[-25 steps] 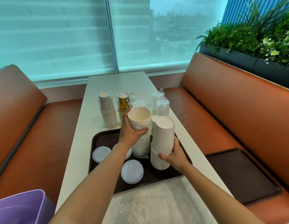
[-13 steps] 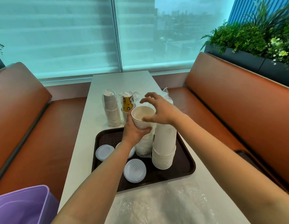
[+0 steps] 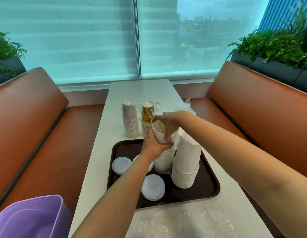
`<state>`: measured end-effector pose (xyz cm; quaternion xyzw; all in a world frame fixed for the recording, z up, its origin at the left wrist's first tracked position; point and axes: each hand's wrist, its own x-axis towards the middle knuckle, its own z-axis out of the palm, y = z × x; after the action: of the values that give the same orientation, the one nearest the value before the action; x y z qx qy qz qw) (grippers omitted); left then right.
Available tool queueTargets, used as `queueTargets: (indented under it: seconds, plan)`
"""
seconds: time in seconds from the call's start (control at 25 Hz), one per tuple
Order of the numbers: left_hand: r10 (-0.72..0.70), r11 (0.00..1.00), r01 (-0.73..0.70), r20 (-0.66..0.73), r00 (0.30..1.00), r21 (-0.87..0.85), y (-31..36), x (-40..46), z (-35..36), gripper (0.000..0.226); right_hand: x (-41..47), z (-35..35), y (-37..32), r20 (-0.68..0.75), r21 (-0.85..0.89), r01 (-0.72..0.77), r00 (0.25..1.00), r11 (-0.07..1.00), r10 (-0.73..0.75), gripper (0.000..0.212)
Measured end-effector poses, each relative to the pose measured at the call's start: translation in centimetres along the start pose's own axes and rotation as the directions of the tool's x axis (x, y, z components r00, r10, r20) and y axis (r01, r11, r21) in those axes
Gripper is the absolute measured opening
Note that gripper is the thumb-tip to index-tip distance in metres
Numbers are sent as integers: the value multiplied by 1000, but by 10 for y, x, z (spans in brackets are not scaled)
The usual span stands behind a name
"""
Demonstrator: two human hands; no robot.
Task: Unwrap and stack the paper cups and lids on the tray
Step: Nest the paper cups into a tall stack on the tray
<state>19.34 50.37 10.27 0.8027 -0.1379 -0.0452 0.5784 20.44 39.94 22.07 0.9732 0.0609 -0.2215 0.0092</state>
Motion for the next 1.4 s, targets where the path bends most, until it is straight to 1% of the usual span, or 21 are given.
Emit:
queueTargets:
  seconds: [0.24,0.32,0.4,0.56,0.64,0.68,0.72,0.76,0.8,0.84,0.88,0.92,0.96,1.0,1.08,1.16,1.32,1.4]
  plan:
    - [-28,998,28,4,1000,-53,-1,-3,0,92,0,-6,-1,9,-50,-16,1000,999,16,99]
    - [-13,998,13,-5,1000,-55,-3,-3,1,88,-2,-10,-1,-21,-53,-17,1000,998,16,98]
    - [-15,998,14,-12,1000,-64,-3,-3,2,84,-9,-20,-1,-78,-41,-16,997,999,13,97]
    - [-58,998,57,-18,998,-41,-3,-3,3,83,-44,-52,7,-211,52,22,977,998,-11,93]
    - [-52,999,52,-24,998,-5,-4,-3,4,86,-68,-60,19,-352,100,67,936,993,-28,88]
    - [-48,999,48,-32,998,11,-5,-2,4,86,-79,-59,28,-441,145,100,897,984,-26,84]
    - [-39,999,40,-38,998,24,-5,-2,4,87,-88,-53,35,-526,226,152,851,962,-11,81]
    - [-31,999,33,-42,999,33,-6,-1,4,86,-96,-41,41,-600,342,232,800,910,21,79]
    - [-30,999,32,-42,999,39,-7,-2,5,87,-100,-22,43,-659,467,337,749,818,68,79]
    - [-34,999,35,-45,998,35,-7,-2,5,87,-100,1,44,-700,571,436,701,696,135,83]
    - [-36,999,37,-51,998,27,-8,-1,5,87,-98,27,42,-723,630,504,658,590,210,85]
    - [-32,999,33,-56,998,16,-8,-1,5,87,-94,54,40,-735,654,543,619,526,276,86]
    - [-27,1000,27,-63,998,6,-8,-2,6,86,-88,79,39,-738,665,560,590,494,327,86]
    - [-22,1000,22,-69,997,0,-7,-3,6,84,-82,100,39,-730,681,565,577,466,367,85]
    - [-13,1000,13,-81,997,-5,-4,-5,6,82,-72,133,40,-690,724,557,583,406,430,80]
    - [-4,1000,4,-84,996,-8,-4,-7,6,83,-65,153,39,-669,742,559,582,369,463,78]
    - [4,1000,-2,-75,997,27,-3,-7,4,85,-56,172,37,-631,765,570,566,301,531,83]
    - [11,998,-4,-90,996,69,0,-9,1,85,-55,180,39,-588,800,524,589,292,555,88]
